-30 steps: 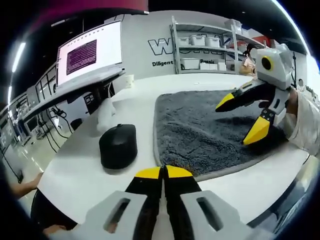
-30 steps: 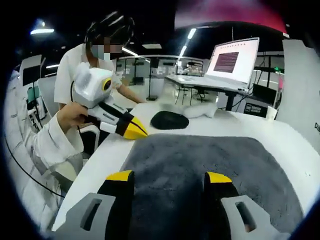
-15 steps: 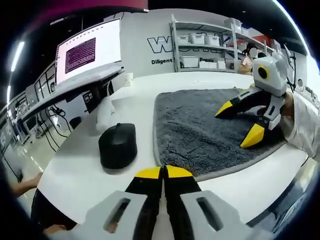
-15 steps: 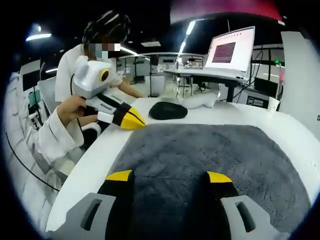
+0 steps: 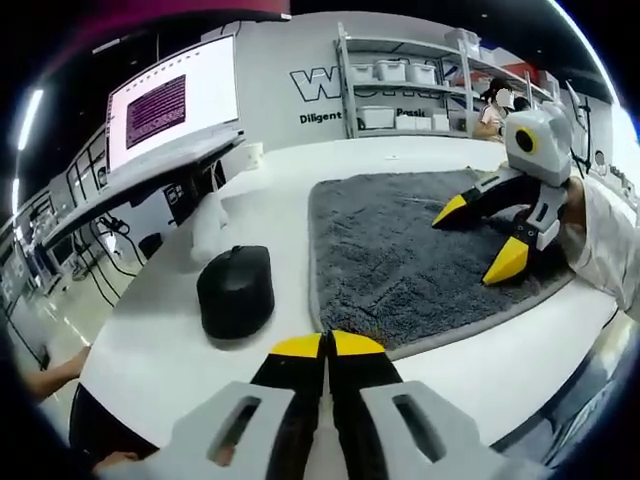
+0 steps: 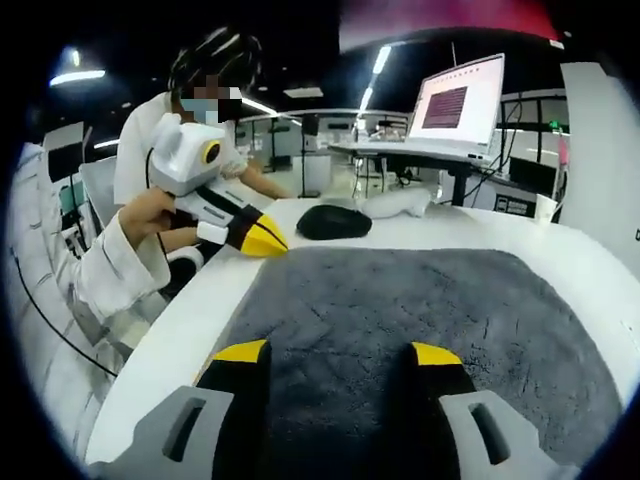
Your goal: Open the folded towel by lifting each exposed corner and separating the folded layers until the towel lies flat within the target outline without major curled edges
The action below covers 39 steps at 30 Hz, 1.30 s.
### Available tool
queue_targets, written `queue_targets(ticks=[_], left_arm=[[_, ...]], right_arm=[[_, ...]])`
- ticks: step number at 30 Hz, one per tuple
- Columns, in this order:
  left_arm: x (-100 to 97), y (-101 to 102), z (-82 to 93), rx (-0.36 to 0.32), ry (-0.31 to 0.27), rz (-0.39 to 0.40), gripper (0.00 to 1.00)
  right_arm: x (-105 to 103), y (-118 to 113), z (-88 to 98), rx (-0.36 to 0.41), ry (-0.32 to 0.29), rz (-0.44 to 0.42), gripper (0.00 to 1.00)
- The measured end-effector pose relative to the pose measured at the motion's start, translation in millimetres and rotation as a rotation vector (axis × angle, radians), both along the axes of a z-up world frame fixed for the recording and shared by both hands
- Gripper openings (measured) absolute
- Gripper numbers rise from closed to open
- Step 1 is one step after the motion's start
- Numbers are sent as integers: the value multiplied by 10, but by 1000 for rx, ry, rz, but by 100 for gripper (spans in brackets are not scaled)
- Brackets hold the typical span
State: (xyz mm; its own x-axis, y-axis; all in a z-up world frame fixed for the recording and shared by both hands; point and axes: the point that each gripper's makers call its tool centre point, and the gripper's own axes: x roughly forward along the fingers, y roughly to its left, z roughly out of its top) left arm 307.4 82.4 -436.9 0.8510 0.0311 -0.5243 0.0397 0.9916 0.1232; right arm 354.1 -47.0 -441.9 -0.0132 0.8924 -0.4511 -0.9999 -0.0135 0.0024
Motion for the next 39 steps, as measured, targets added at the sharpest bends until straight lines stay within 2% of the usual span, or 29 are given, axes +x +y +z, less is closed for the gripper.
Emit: queue_targets(ticks=[8,9,11,13,16,17,19,23,25,27,29,31,33,34,37,39], left_arm=[[10,-10,18,40,-5,-27,5],[34,-54,89,69,-28,-96,7],[72,-128,252,-23,-105,-121,14],[109,-262,407,-89,-164,-210,22],[165,-501,566,-118,-212,-386,24],[188,-580,575,-140,-209,-435,24],[263,-643,587,-163,-221,-469,29],[435,-747,447,-163,-204,-536,45],[513,-757,356,-152,-189,-541,45],[550,-741,272,-135,-163,-545,39],[574,-733,213,-127,-143,-553,36],[580,-747,166,-139,-119,-569,41],[531,-861,150,-132,-108,-655,54],[542,-868,152,-139,-108,-655,57],[605,-846,133,-123,-100,-656,50],[609,-856,107,-135,-87,-669,58]], right_arm=[[-5,12,1,-3,-4,-3,51],[-7,13,1,-2,-3,-4,51],[-7,15,2,-2,-3,-4,51],[-6,16,3,0,-3,-2,51],[-1,18,3,3,-2,0,51],[0,21,3,2,-3,-1,52],[0,23,2,0,-4,-1,52],[3,22,3,0,-4,-1,52],[4,24,2,-1,-6,-1,52],[21,34,2,-3,-6,-2,52],[22,35,3,-3,-7,-1,52],[23,35,5,-3,-7,0,52],[35,38,7,-2,-7,0,52],[36,38,8,-2,-7,-1,52],[36,38,8,-5,-8,-2,52],[37,39,8,-5,-8,-2,52]])
